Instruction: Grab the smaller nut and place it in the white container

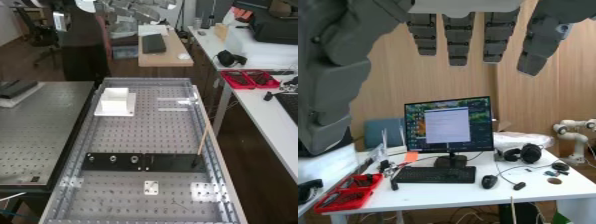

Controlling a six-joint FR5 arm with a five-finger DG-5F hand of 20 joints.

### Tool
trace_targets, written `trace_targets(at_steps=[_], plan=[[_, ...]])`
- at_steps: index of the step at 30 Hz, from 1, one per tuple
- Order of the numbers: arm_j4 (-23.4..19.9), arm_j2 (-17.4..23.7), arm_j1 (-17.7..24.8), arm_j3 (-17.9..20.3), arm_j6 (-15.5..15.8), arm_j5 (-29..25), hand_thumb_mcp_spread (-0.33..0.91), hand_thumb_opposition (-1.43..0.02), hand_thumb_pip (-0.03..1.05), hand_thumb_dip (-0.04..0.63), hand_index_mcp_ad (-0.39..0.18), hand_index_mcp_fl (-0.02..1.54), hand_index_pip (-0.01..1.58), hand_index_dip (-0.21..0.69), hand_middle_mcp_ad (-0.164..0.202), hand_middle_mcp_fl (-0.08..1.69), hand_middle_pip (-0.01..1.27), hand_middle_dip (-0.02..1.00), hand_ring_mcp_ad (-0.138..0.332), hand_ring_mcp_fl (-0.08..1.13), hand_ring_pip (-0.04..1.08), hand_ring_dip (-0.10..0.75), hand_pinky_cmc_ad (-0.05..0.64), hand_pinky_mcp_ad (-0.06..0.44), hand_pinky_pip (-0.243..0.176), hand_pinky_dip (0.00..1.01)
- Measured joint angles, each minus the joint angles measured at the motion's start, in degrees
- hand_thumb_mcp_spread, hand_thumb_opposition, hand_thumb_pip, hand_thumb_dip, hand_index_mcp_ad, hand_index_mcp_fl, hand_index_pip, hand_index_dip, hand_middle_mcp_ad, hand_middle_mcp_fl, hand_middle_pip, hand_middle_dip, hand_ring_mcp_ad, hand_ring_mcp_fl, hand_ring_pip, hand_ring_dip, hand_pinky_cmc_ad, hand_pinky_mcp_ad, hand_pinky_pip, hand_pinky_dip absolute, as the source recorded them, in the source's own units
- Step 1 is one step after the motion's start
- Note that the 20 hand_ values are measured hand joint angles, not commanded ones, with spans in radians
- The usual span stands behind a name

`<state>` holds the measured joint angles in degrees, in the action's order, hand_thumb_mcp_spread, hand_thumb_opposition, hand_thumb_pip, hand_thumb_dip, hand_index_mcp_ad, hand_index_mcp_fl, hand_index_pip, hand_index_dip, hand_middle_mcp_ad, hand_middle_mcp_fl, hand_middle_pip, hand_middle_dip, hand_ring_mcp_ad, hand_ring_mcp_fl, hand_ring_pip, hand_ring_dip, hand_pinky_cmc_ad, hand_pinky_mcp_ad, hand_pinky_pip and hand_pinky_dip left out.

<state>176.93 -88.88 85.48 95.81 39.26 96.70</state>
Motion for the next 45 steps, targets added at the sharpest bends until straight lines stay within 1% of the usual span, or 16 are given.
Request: trace_targets(at_steps=[8,10,16,17,20,21,24,29,30,31,33,36,38,40,43,45], plan=[[-1.6,1.0,-3.6,3.7,0.7,6.3,0.2,-0.74,0.52,0.045,-0.051,0.0,0.07,0.173,0.075,0.0,0.14,0.21,0.176,0.0,0.09,0.094,0.379,0.311,-0.075,0.2],[-2.2,1.0,-4.6,4.7,1.2,8.5,0.2,-0.74,0.53,0.049,-0.054,0.01,0.07,0.173,0.072,0.04,0.14,0.2,0.176,0.0,0.09,0.094,0.379,0.309,-0.075,0.2],[-3.1,0.7,-7.2,6.6,2.6,13.4,0.19,-0.75,0.55,0.045,-0.049,0.01,0.07,0.169,0.073,0.04,0.13,0.21,0.178,0.0,0.09,0.091,0.379,0.307,-0.075,0.2],[-3.1,0.6,-7.5,6.7,2.6,13.9,0.19,-0.74,0.56,0.045,-0.058,0.0,0.07,0.169,0.073,0.04,0.13,0.21,0.178,0.0,0.09,0.091,0.38,0.307,-0.075,0.2],[-3.3,0.2,-9.0,7.4,2.6,16.4,0.2,-0.76,0.56,0.045,-0.049,0.01,0.09,0.173,0.075,0.04,0.14,0.21,0.18,0.0,0.09,0.091,0.38,0.314,-0.075,0.2],[-3.3,0.0,-9.5,7.8,3.0,17.1,0.2,-0.76,0.57,0.063,-0.051,0.01,0.09,0.173,0.075,0.04,0.14,0.21,0.18,0.0,0.09,0.091,0.38,0.314,-0.075,0.2],[-3.6,-0.3,-10.7,8.7,4.6,18.7,0.21,-0.77,0.63,0.094,-0.051,0.01,0.09,0.173,0.075,0.04,0.14,0.22,0.18,0.0,0.09,0.091,0.379,0.311,-0.075,0.2],[-4.4,-1.2,-13.3,10.2,8.7,21.6,0.23,-0.8,0.65,0.126,-0.056,0.02,0.09,0.169,0.075,0.06,0.14,0.22,0.18,0.0,0.09,0.091,0.38,0.314,-0.075,0.21],[-4.7,-1.4,-13.9,10.6,9.7,22.4,0.23,-0.81,0.67,0.14,-0.058,0.03,0.09,0.166,0.075,0.06,0.14,0.22,0.18,0.0,0.09,0.091,0.38,0.311,-0.075,0.21],[-5.4,-1.5,-14.8,11.2,10.8,23.4,0.23,-0.82,0.72,0.152,-0.061,0.03,0.09,0.164,0.072,0.06,0.14,0.22,0.176,0.0,0.09,0.094,0.38,0.311,-0.075,0.21],[-6.6,-1.7,-16.1,12.2,12.3,25.1,0.24,-0.82,0.73,0.175,-0.073,0.03,0.08,0.155,0.073,0.06,0.14,0.22,0.176,0.0,0.09,0.101,0.38,0.311,-0.075,0.21],[-8.7,-2.3,-18.0,13.8,14.1,27.7,0.25,-0.84,0.73,0.173,-0.077,0.03,0.09,0.154,0.072,0.06,0.14,0.22,0.176,0.0,0.09,0.101,0.379,0.311,-0.075,0.21],[-9.4,-2.8,-18.8,14.4,14.9,28.7,0.25,-0.85,0.74,0.187,-0.082,0.02,0.09,0.147,0.07,0.06,0.14,0.22,0.176,0.01,0.09,0.101,0.38,0.311,-0.075,0.21],[-10.8,-3.5,-19.9,15.1,15.7,30.1,0.25,-0.85,0.81,0.195,-0.084,0.04,0.1,0.138,0.068,0.06,0.14,0.22,0.176,0.0,0.08,0.101,0.379,0.311,-0.075,0.21],[-12.6,-4.2,-20.9,16.0,16.4,31.4,0.25,-0.85,0.81,0.211,-0.084,0.04,0.1,0.124,0.072,0.05,0.14,0.22,0.176,0.0,0.09,0.101,0.38,0.311,-0.075,0.21],[-13.3,-4.8,-21.6,16.5,16.9,32.3,0.24,-0.85,0.81,0.211,-0.084,0.04,0.1,0.124,0.068,0.1,0.14,0.22,0.176,0.0,0.08,0.101,0.379,0.314,-0.075,0.21]])
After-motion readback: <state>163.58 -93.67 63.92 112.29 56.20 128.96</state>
